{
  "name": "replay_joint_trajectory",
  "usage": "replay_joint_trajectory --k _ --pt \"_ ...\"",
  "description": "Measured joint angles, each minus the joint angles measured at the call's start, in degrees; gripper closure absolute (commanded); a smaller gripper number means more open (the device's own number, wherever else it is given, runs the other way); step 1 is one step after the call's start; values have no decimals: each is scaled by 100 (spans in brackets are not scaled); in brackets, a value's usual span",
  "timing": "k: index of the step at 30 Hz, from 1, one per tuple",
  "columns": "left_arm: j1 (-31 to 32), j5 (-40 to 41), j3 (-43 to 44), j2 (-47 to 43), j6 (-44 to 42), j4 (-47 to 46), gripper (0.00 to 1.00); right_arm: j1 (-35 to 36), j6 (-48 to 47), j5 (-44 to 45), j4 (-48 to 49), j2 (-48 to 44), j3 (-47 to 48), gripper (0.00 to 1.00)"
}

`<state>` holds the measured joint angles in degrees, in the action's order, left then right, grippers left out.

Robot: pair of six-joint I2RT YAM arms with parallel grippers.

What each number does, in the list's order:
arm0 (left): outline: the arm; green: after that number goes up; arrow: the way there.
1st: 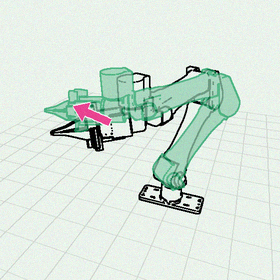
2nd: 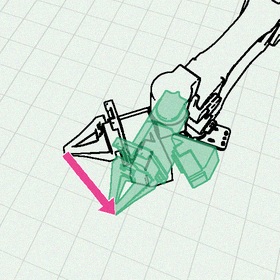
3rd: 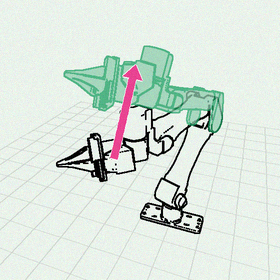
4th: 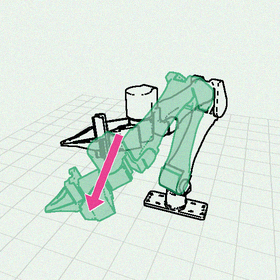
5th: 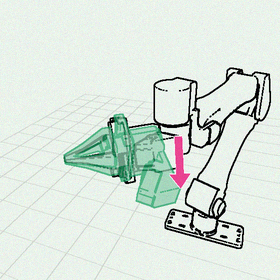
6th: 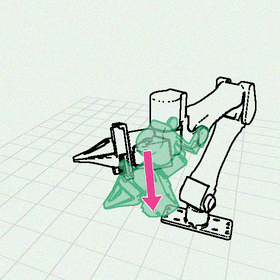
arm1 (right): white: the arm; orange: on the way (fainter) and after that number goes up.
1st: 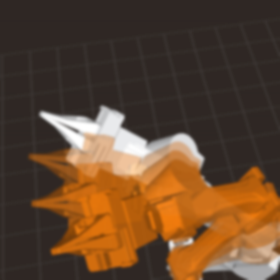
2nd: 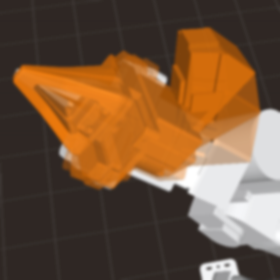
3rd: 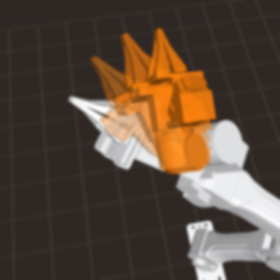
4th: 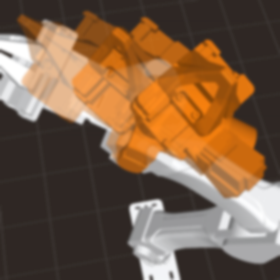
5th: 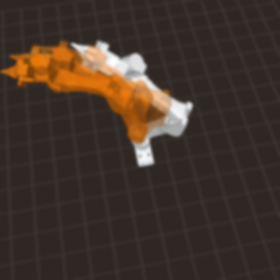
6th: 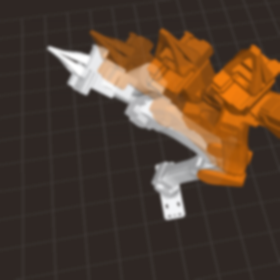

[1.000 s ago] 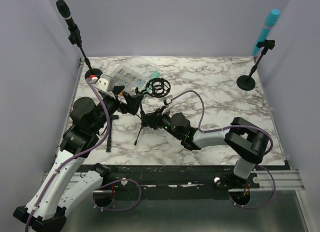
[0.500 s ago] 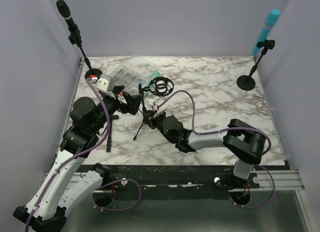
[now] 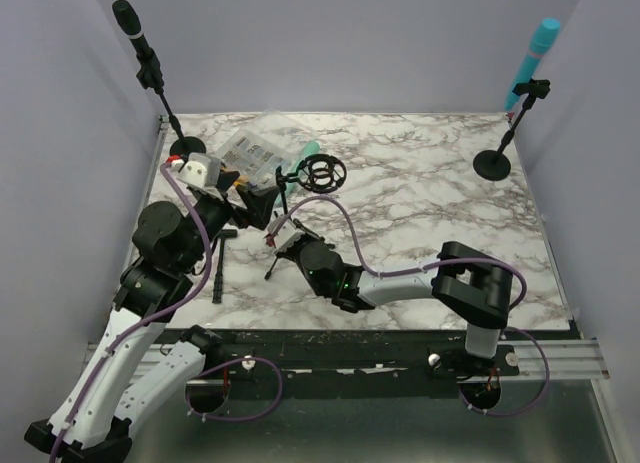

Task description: Remove the microphone from the stand

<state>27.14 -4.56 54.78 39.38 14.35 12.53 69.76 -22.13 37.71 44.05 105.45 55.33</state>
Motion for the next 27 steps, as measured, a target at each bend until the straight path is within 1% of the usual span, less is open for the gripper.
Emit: replay_joint_trajectory --k 5,10,11,12,14,15,16,17,18,19,21,23,25,27 --pt "0 643 -66 -363 4 2 3 234 -1038 492 -48 249 258 99" --pt "0 1292 -166 -688 33 -33 3 409 -2065 872 295 507 334 99" --pt "0 1421 -223 -754 46 -63 3 428 -2192 907 323 529 343 96" --pt "0 1519 -275 -802 52 -72 3 442 -2258 918 323 533 348 88" --pt "0 1646 -354 -872 59 -85 3 455 -2284 918 269 533 367 56" --pt "0 1711 -387 -901 70 -85 3 457 -2256 918 240 533 380 39" --pt "0 1759 -404 -916 72 -85 3 455 -2190 916 216 531 389 28" --pt "0 1810 -420 -931 74 -87 3 459 -2090 909 116 520 398 19" --pt "0 1856 -431 -942 81 -90 3 472 -1993 896 -26 514 398 15" --pt "0 1897 -435 -953 92 -92 3 498 -1882 879 -188 509 398 13" --pt "0 1945 -437 -962 103 -98 3 562 -1554 822 -570 428 391 11" --pt "0 1969 -437 -964 116 -116 3 601 -1134 708 -938 162 299 11" --pt "0 1998 -437 -964 129 -129 3 605 -605 595 -1248 -354 57 10" --pt "0 2006 -437 -962 136 -131 3 605 -46 455 -1425 -986 -269 7"
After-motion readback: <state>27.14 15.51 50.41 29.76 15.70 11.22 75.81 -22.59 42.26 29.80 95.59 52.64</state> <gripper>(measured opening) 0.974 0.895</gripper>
